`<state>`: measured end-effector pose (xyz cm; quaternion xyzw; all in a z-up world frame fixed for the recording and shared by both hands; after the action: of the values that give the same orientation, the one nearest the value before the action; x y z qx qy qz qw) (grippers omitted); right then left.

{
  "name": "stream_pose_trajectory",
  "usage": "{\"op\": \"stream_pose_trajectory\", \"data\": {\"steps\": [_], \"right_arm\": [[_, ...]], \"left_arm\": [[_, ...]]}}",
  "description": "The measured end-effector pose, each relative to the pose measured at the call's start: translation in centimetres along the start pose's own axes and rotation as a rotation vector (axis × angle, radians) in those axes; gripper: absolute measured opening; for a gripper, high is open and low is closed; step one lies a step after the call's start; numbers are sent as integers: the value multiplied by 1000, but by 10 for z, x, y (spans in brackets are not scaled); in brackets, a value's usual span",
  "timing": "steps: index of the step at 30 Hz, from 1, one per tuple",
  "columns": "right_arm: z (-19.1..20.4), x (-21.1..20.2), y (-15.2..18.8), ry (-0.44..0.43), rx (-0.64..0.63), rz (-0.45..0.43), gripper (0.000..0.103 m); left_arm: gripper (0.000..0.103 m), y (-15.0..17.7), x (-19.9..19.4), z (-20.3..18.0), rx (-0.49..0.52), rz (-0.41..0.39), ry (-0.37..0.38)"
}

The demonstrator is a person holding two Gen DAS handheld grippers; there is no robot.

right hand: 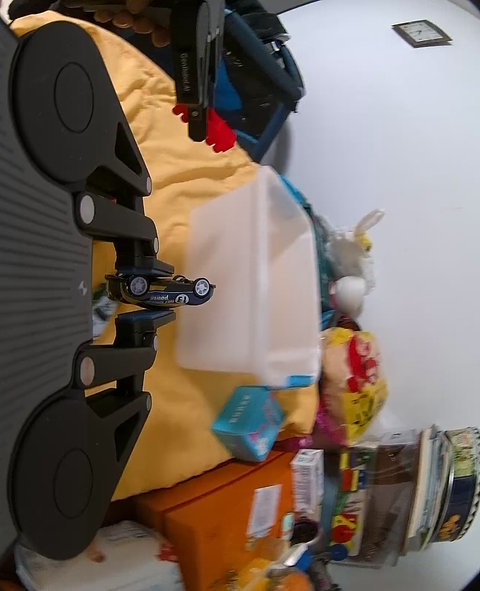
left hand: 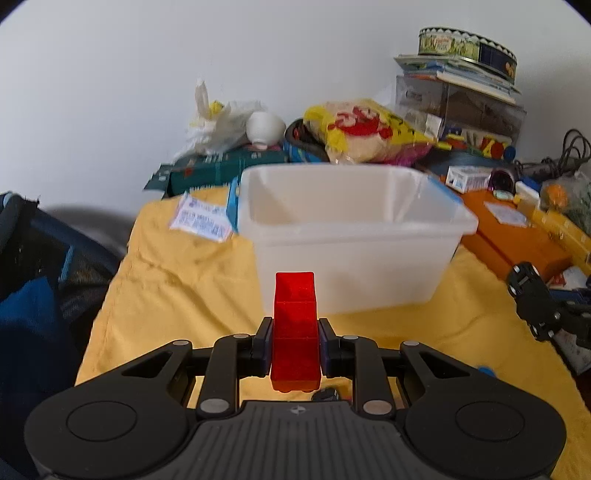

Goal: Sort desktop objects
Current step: 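Lower the red brick into the white bin with the left tool while the right drops the black car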

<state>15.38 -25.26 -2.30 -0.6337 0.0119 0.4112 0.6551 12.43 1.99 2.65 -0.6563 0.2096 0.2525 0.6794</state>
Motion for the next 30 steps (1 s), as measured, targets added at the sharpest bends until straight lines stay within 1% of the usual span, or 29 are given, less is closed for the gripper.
{"op": "stream_pose_trajectory", "data": {"steps": [7, 13, 15, 19, 21, 23, 26, 30], "right_arm": [[-1, 9, -41, -15, -29, -62, 21], [-9, 33, -75, -17, -41, -77, 21], [-11, 42, -84, -12, -51, -71, 21], [-17, 64, -101, -17, -34, -38, 21], [-17, 73, -106, -10, -49, -27, 21], [-17, 83, -109, 0, -73, -15, 21], [-19, 96, -113, 5, -62, 14, 21], [-19, 106, -119, 19, -78, 26, 21]], "left_arm": [[27, -34, 2, -4, 8, -49, 4], [27, -69, 16, -4, 4, -85, 0], [27, -81, 23, -5, 6, -93, -3], [27, -98, 44, -8, 15, -82, -5], [27, -104, 54, -7, 7, -73, -6], [27, -109, 63, -6, 3, -65, -10], [27, -115, 74, -3, -18, -53, -10], [27, -119, 84, -2, -12, -46, -15]]}}
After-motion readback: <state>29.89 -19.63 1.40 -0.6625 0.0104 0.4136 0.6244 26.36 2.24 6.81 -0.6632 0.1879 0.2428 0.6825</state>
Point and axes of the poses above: each gripper's, at about its wrist camera, not at the fingertips, and x roughly the way its jaws point, z to its left, y to its underside, the point moved 2 cm from there along x, roughly the way its jaws point, and after that the axes turned 5 degrees about -y, right-handed, at the moved point
